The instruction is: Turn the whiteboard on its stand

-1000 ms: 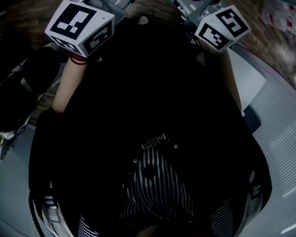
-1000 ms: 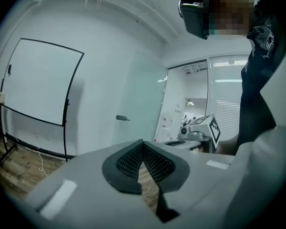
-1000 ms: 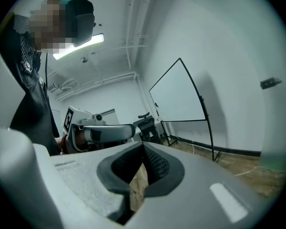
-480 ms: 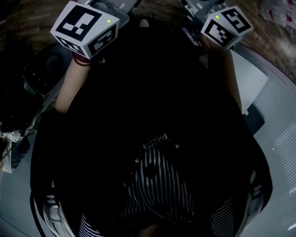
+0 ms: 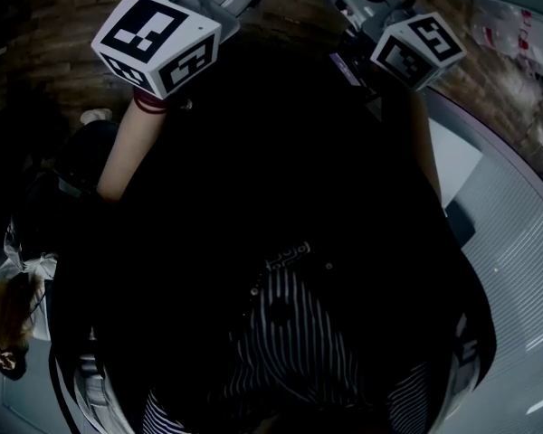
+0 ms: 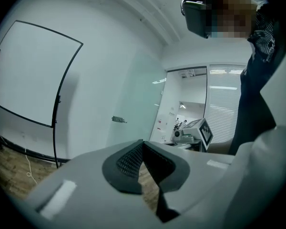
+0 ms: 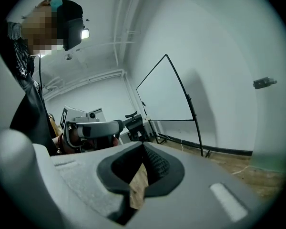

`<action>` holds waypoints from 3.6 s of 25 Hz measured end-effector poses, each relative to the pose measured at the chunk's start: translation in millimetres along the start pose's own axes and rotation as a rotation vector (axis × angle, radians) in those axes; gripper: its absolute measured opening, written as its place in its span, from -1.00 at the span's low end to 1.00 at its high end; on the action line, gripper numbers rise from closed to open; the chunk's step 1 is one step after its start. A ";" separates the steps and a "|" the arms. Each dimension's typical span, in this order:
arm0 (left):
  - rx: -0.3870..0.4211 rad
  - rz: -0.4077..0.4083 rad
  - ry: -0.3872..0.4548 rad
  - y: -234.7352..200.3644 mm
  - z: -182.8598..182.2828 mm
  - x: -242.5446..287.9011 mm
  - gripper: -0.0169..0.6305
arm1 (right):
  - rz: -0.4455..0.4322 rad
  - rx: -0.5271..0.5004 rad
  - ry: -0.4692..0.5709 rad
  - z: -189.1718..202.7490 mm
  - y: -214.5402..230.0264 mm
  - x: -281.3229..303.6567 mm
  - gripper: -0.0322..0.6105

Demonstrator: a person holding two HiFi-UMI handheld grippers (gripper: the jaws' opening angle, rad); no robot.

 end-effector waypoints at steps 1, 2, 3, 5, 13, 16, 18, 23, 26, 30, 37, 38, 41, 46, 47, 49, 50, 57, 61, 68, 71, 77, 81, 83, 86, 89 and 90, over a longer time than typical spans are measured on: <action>-0.001 0.004 0.003 -1.7 -1.7 -0.4 -0.95 | -0.001 -0.003 0.003 -2.0 0.4 2.6 -0.89; -0.002 0.006 0.007 -3.4 -3.1 -0.7 -0.95 | -0.002 -0.008 0.005 -3.9 0.3 4.7 -0.89; -0.001 0.005 0.011 -6.2 -5.1 -1.0 -0.95 | -0.002 -0.015 0.007 -6.3 0.0 7.4 -0.89; 0.003 0.002 0.019 -18.3 -12.7 -2.3 -0.95 | -0.006 -0.023 0.008 -13.7 0.8 18.9 -0.89; -0.029 0.032 0.009 -141.1 -52.0 -10.3 -0.95 | 0.020 0.003 -0.035 -54.5 34.5 132.9 -0.89; -0.027 0.030 0.012 -170.0 -57.0 -23.1 -0.95 | 0.027 0.001 -0.044 -58.6 37.1 163.4 -0.89; -0.025 0.039 0.006 -189.8 -59.5 -27.6 -0.95 | 0.027 0.011 -0.030 -62.7 40.6 184.2 -0.89; -0.053 0.068 -0.017 -250.5 -58.7 -39.7 -0.95 | 0.022 0.007 -0.040 -70.1 41.7 251.0 -0.89; -0.042 0.078 0.001 -251.1 -64.4 -40.1 -0.95 | 0.049 0.005 -0.054 -72.2 39.8 248.2 -0.89; -0.054 0.078 0.010 -248.5 -68.2 -27.5 -0.95 | 0.072 0.012 -0.094 -78.2 46.0 230.1 -0.89; -0.120 0.052 0.039 -248.8 -59.8 -37.0 -0.95 | 0.057 0.066 -0.057 -92.7 48.7 236.4 -0.89; -0.111 0.047 0.036 -250.7 -60.5 -38.4 -0.95 | 0.045 0.061 -0.055 -94.6 50.0 242.1 -0.89; -0.079 0.021 0.029 -259.7 -64.3 -43.0 -0.95 | 0.004 0.047 -0.062 -96.5 53.9 261.5 -0.89; -0.067 -0.056 0.042 -285.6 -72.7 -47.0 -0.95 | -0.065 0.059 -0.073 -97.8 67.8 293.1 -0.89; -0.071 -0.070 0.046 -290.4 -74.0 -45.8 -0.95 | -0.077 0.056 -0.079 -98.6 72.5 298.6 -0.89; -0.074 -0.088 0.049 -299.0 -77.3 -41.0 -0.95 | -0.095 0.050 -0.083 -102.0 83.7 309.2 -0.89; -0.074 -0.094 0.048 -303.1 -79.4 -37.2 -0.95 | -0.104 0.050 -0.081 -104.5 89.9 314.1 -0.89; -0.065 -0.127 0.056 -341.8 -112.1 12.1 -0.95 | -0.143 0.061 -0.078 -131.3 152.4 334.3 -0.89; -0.053 -0.147 0.059 -367.0 -132.3 48.2 -0.95 | -0.158 0.078 -0.085 -142.8 198.9 346.4 -0.89; -0.063 -0.208 0.011 -407.3 -152.7 183.6 -0.95 | -0.220 0.122 -0.067 -165.8 349.2 339.1 -0.89; -0.054 -0.221 0.003 -409.3 -153.3 178.7 -0.95 | -0.243 0.116 -0.060 -168.1 347.8 345.7 -0.89; -0.014 -0.235 -0.001 -406.0 -163.2 178.1 -0.95 | -0.283 0.106 -0.051 -170.9 345.3 349.3 -0.89; -0.016 -0.265 0.008 -404.9 -173.0 172.9 -0.95 | -0.296 0.111 -0.031 -176.3 342.1 346.1 -0.89; -0.023 -0.272 0.003 -405.8 -171.6 171.7 -0.95 | -0.300 0.116 -0.028 -176.8 342.7 346.5 -0.89; -0.057 -0.278 0.012 -408.0 -167.6 169.7 -0.95 | -0.303 0.107 -0.032 -174.4 342.6 349.1 -0.89; -0.066 -0.271 -0.002 -408.5 -165.0 168.5 -0.95 | -0.284 0.094 -0.035 -171.3 346.1 345.6 -0.89; -0.065 -0.270 -0.008 -409.4 -164.5 168.3 -0.95 | -0.277 0.097 -0.032 -170.1 348.3 345.0 -0.89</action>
Point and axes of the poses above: the fingertips, and each gripper's own axes: x forward along the fingers, y to its right, z out of its underside, the point moved 7 cm from there along -x, backward along the fingers, and after that the axes turned 6 degrees about -x, right-handed, at the moved point
